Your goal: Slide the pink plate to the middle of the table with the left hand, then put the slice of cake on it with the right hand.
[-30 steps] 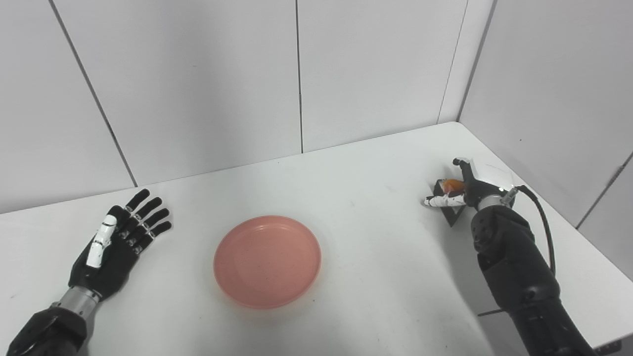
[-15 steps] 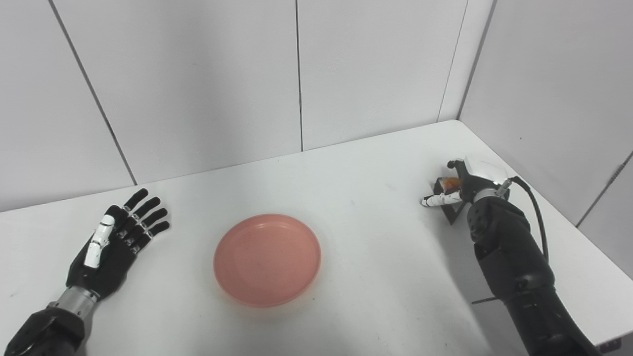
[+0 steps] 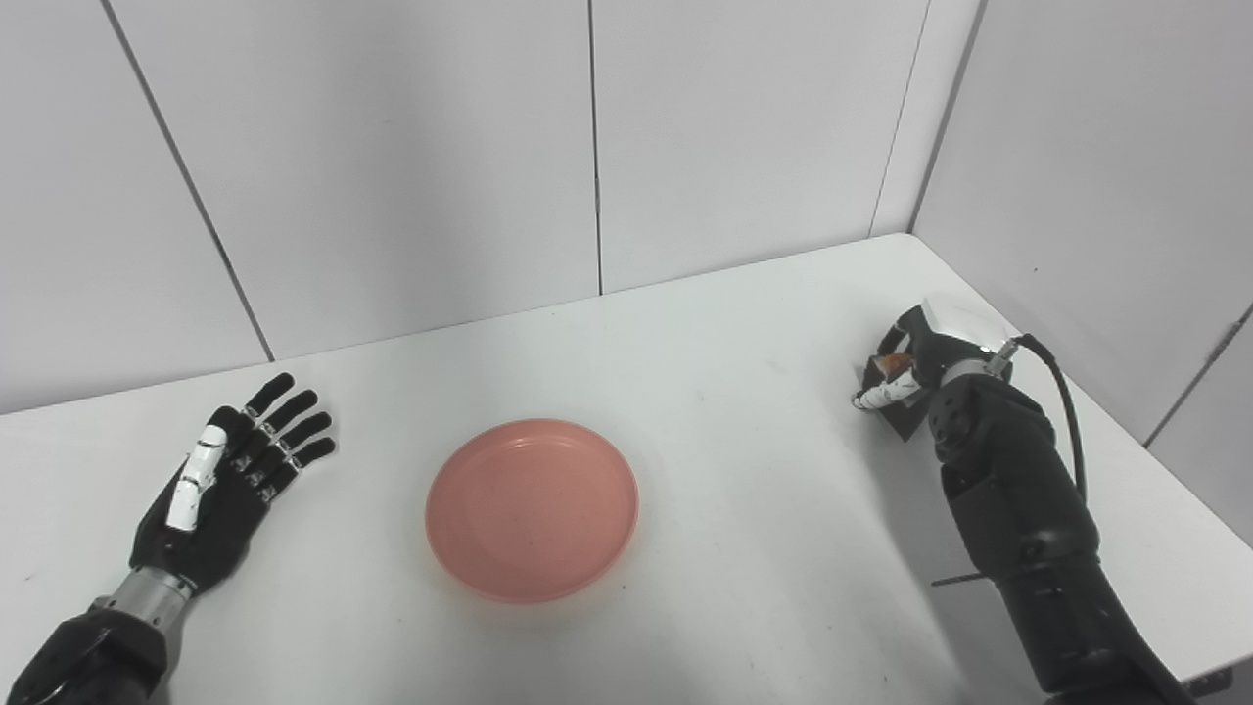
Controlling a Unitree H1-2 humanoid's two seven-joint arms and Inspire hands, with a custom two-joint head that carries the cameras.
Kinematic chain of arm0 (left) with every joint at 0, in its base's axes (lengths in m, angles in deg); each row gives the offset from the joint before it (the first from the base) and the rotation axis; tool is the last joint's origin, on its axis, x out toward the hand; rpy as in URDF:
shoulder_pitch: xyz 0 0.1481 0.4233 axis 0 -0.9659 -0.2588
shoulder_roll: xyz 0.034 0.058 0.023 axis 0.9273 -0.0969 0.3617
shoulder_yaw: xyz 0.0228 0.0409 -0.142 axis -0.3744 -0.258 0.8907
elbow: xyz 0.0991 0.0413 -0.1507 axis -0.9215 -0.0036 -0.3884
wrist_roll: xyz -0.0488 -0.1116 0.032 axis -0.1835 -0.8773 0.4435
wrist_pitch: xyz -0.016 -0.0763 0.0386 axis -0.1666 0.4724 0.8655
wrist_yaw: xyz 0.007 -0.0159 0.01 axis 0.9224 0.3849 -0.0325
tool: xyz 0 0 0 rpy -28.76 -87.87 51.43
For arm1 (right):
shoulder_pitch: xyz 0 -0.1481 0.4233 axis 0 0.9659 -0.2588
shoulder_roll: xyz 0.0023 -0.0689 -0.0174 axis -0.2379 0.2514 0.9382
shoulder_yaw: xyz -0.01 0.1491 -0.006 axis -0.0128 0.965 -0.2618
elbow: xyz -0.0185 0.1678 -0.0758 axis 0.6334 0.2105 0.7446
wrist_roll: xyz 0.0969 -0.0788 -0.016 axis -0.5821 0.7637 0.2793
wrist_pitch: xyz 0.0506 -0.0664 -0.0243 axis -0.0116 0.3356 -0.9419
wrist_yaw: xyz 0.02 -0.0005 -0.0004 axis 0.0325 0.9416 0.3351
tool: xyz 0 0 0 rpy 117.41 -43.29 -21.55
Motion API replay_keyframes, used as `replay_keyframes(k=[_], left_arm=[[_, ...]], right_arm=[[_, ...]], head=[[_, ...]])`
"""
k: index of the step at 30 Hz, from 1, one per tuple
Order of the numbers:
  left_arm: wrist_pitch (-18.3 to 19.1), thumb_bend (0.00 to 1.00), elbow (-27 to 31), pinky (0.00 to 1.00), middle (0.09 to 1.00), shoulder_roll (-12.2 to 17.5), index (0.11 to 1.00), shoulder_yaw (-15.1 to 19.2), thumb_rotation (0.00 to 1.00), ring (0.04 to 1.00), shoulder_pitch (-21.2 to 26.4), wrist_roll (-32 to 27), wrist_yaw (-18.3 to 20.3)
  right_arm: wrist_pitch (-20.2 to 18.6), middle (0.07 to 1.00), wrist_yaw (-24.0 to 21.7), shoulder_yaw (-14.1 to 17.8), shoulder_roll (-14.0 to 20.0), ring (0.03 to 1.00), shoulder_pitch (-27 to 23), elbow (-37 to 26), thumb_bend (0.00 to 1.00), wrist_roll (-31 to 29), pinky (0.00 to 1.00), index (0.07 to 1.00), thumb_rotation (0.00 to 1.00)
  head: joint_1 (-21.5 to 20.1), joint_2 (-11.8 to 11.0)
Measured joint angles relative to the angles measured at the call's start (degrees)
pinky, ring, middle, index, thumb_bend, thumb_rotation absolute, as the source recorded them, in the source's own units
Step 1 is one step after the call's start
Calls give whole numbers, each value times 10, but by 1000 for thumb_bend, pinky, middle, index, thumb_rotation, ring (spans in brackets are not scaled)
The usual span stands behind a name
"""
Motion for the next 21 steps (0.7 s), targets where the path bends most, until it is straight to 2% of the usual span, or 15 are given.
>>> replay_keyframes(k=[4, 14, 21], left_arm=[[0, 570, 5, 812, 874, 0, 877, 0, 781, 842, -2, 0, 0], [6, 570, 30, 810, 867, 0, 868, -2, 781, 836, -14, 4, -10], [20, 559, 54, 796, 857, 0, 856, -1, 775, 828, -24, 4, -22]], right_arm=[[0, 423, -3, 6, -2, 333, 3, -5, 520, 15, 275, 534, 0], [0, 439, -14, 19, -3, 357, 3, -9, 520, 23, 293, 534, 0], [-1, 462, -41, 9, 6, 398, 24, -74, 523, -2, 327, 511, 0]], head=[[1, 1], [8, 1], [19, -1]])
